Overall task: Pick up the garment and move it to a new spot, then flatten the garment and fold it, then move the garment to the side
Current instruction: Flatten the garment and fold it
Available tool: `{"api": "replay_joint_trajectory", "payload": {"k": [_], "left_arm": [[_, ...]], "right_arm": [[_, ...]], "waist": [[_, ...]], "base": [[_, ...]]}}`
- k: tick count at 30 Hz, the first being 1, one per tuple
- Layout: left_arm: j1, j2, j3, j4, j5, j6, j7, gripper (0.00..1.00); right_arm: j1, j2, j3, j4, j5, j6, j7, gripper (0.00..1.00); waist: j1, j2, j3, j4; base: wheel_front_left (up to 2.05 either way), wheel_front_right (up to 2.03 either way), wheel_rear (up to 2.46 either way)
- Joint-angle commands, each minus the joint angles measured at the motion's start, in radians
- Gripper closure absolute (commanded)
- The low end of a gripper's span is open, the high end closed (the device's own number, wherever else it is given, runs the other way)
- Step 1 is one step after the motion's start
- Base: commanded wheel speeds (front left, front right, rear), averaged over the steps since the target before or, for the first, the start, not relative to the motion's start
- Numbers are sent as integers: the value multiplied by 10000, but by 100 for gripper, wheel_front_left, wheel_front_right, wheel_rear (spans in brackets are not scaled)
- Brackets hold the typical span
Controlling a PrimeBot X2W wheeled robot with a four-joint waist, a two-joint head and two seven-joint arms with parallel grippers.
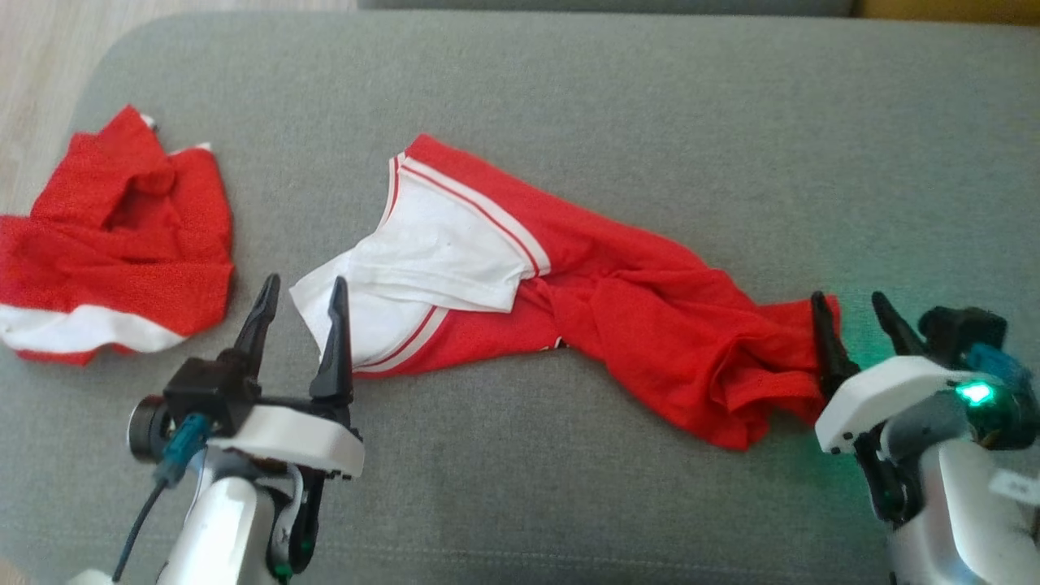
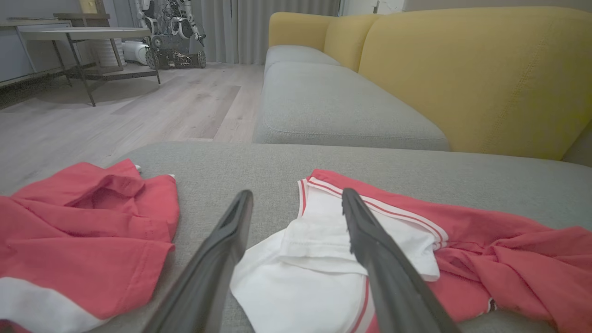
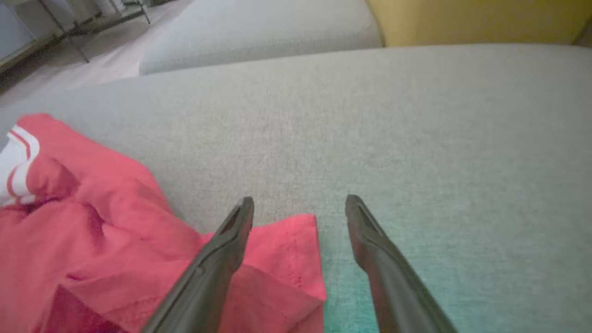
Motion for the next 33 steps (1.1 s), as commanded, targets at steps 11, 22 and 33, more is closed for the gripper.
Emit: {"api": "replay_joint_trajectory", "payload": {"k": [11,22,33], "left_arm": [[-814,-89,343,-7,72,-127,-139,0],[-843,-235,542,-151,170,-214,-143,0],[-995,-356,656,-197,283,-407,-144,0]], "right_arm": [[-1355,-653,697,1640,531,-7,1042,100],[-2217,-1418,-96,518,571,-7,271,100],[-2870,-1748,-647,1660,599,-7,-88,100]], "waist": [[0,0,495,154],[0,0,483,-31],[0,0,829,70]], "base": [[0,0,0],[0,0,0],[0,0,0]]}}
